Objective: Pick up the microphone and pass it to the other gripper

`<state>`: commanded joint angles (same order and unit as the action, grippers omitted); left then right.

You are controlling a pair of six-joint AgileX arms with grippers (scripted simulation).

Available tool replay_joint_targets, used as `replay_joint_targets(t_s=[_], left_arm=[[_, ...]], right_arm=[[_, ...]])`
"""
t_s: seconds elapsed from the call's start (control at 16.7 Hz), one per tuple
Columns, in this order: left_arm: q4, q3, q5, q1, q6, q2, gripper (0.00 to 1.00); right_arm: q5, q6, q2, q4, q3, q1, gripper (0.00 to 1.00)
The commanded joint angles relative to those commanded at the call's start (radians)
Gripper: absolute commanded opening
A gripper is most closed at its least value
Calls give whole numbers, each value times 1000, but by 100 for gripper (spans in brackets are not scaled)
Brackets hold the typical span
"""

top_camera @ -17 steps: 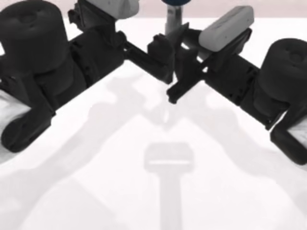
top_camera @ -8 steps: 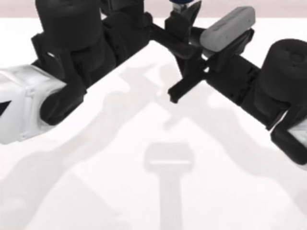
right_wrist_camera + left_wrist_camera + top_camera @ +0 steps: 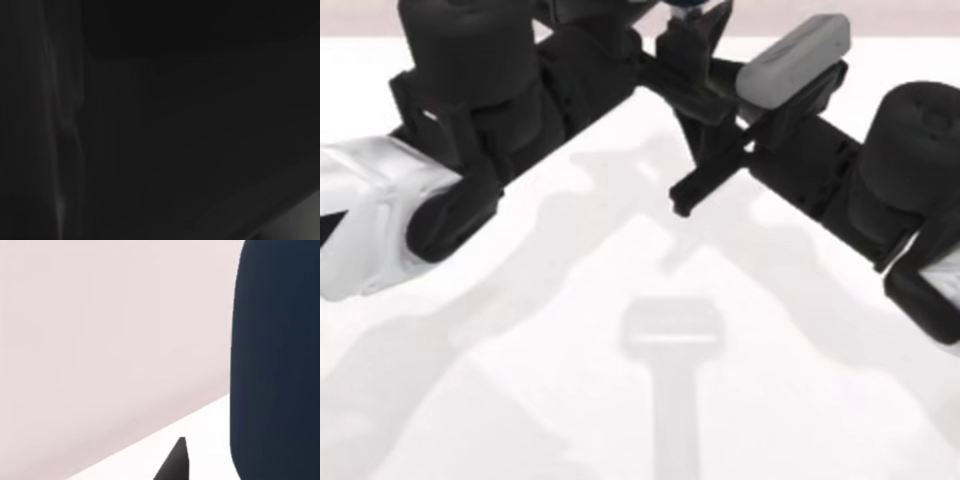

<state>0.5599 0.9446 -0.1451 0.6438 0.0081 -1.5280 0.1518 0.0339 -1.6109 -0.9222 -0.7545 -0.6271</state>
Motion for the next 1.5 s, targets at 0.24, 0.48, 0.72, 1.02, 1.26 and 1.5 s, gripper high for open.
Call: replay_joint_targets(t_s=[0.24, 0.48, 0.72, 1.02, 1.26, 1.5], left_arm=[[0, 0, 0, 0, 0, 0, 10], [0, 0, 0, 0, 0, 0, 0], [0, 0, 0, 0, 0, 0, 0], [0, 0, 0, 0, 0, 0, 0], [0, 0, 0, 0, 0, 0, 0], [0, 0, 0, 0, 0, 0, 0]], right_arm=[[0, 0, 0, 0, 0, 0, 0], [0, 0, 0, 0, 0, 0, 0], [0, 0, 0, 0, 0, 0, 0], [0, 0, 0, 0, 0, 0, 23], [0, 0, 0, 0, 0, 0, 53], [0, 0, 0, 0, 0, 0, 83]])
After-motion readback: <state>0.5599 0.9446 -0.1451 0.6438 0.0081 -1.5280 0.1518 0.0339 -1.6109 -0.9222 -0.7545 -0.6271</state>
